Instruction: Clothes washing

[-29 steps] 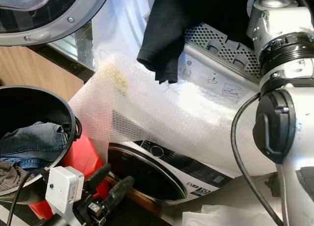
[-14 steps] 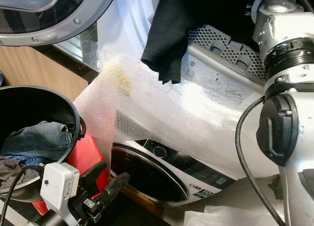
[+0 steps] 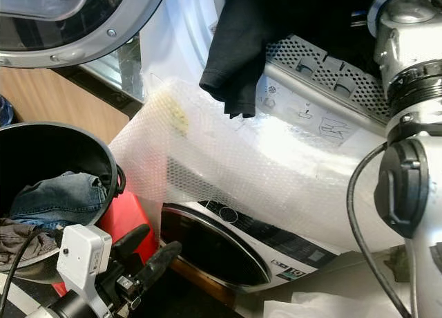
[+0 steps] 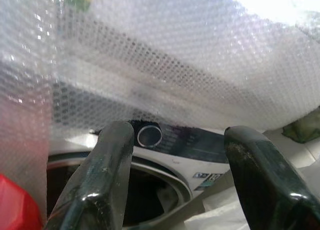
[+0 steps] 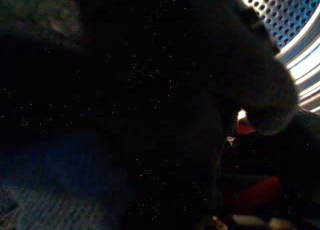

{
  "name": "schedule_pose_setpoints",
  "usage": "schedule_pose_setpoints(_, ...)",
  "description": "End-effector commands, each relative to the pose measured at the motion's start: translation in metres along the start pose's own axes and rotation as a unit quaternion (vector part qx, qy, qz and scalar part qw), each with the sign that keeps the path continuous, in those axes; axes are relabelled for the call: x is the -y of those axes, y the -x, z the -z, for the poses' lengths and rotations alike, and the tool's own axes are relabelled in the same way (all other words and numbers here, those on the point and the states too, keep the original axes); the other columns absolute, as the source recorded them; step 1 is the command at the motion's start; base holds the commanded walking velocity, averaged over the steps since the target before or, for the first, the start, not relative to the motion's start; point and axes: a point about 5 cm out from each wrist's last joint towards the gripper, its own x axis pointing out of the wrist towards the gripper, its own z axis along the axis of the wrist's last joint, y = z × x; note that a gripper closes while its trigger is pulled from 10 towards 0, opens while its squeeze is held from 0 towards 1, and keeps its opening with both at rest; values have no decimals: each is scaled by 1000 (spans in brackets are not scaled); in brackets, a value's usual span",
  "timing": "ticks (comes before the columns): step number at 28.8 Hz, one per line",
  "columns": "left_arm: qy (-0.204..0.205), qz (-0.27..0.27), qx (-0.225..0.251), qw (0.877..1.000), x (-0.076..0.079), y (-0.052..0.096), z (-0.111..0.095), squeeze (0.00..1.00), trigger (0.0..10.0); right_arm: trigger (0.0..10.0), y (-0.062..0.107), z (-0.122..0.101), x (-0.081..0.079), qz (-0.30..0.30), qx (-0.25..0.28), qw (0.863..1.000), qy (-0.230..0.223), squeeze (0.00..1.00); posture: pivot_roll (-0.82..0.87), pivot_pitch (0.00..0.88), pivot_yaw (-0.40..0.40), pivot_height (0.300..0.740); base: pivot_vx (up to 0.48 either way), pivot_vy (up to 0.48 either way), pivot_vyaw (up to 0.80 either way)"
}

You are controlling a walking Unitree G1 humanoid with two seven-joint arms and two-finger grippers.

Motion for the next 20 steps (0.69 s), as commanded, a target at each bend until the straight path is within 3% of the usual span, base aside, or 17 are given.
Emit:
schedule_pose_setpoints(1,8,20,-6,1000,5,2,-1,0,10000,10000,0,15,23,20,-28,999,23,1000,98,189,-247,740,0,0,0)
schedule_pose_setpoints(9,-7,48,-3,999,7,1,-4,0,10000,10000,2,20,30,-17,-47,998,31,1000,101,178,-244,740,0,0,0)
schedule_pose_setpoints(10,-13,53,-1,999,8,1,-4,0,10000,10000,2,22,30,-25,-47,998,23,910,102,175,-243,740,0,0,0)
schedule_pose_setpoints(11,-15,54,-1,998,8,1,-4,0,10000,10000,2,23,30,-29,-46,998,18,910,103,174,-243,740,0,0,0)
schedule_pose_setpoints(12,-24,54,1,998,8,0,-5,0,10000,10000,2,25,29,-50,-49,998,10,0,107,169,-243,740,0,0,0)
schedule_pose_setpoints(17,-34,61,-4,998,9,-2,-5,0,10000,10000,5,25,29,-97,-28,994,-30,0,113,154,-235,740,0,0,0)
schedule_pose_setpoints(20,-39,62,-3,997,8,-3,-6,0,10000,10000,9,25,31,-116,-11,993,-30,0,116,142,-226,740,0,0,0)
